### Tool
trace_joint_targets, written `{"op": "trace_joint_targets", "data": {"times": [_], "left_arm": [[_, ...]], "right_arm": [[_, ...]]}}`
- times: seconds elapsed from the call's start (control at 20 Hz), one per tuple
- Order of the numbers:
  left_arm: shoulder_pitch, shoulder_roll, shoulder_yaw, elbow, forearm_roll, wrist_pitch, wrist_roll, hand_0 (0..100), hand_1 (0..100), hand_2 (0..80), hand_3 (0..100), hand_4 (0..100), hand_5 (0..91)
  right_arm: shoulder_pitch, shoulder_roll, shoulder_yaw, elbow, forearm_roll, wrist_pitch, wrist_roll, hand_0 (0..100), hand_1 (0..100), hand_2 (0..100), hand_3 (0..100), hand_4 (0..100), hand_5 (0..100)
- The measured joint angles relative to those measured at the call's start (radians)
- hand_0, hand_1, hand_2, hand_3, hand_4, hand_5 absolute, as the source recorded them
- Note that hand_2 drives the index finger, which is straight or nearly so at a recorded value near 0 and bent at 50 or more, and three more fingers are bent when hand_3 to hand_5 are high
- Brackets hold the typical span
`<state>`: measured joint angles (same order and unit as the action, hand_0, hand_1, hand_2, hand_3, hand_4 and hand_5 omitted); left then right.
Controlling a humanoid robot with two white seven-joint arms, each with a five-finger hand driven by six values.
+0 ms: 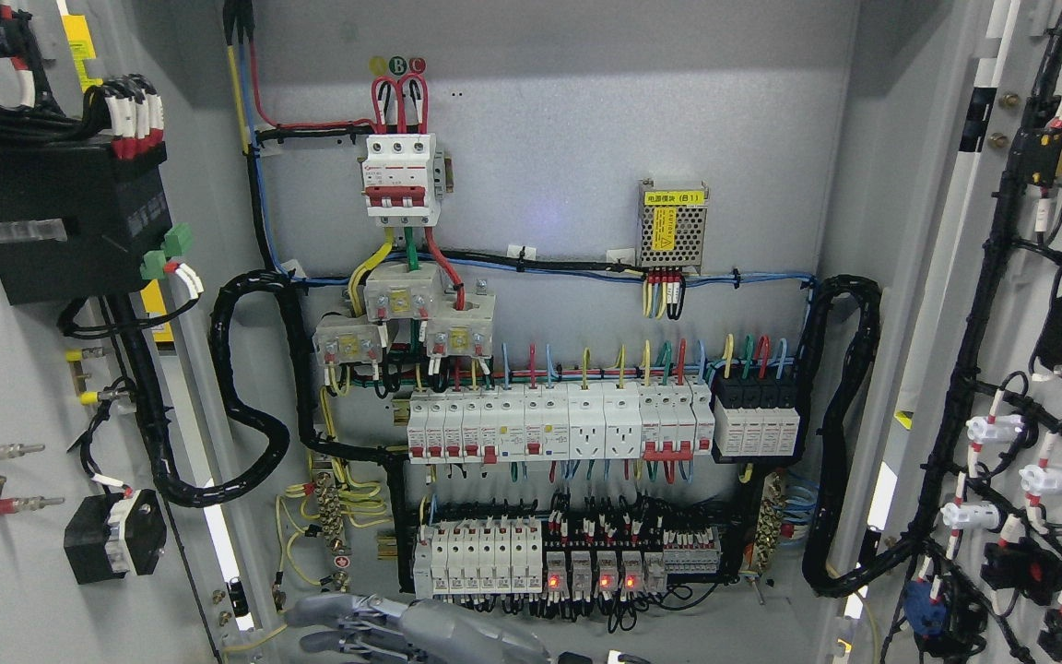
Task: Open door with both hands
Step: 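Withdraw the right hand down out of the cabinet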
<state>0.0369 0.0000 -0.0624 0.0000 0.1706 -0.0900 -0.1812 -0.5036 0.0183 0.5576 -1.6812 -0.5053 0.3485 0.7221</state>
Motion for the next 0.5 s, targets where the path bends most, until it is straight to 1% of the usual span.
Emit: {"op": "trace_joint_targets", "data": {"times": [0.25,0.5], "left_arm": [[0.0,0.0,0.0,0.0,0.0,0.0,0.0,0,0,0.0,0,0,0.0],[0.0,0.0,0.0,0.0,0.0,0.0,0.0,0,0,0.0,0,0,0.0]], "right_arm": [[0.003,0.041,0.055,-0.014,0.025,0.003,-0.005,20,12,0,0,0,0],[0.001,0.073,0.109,-0.02,0.06,0.007,-0.037,20,12,0,0,0,0]]}}
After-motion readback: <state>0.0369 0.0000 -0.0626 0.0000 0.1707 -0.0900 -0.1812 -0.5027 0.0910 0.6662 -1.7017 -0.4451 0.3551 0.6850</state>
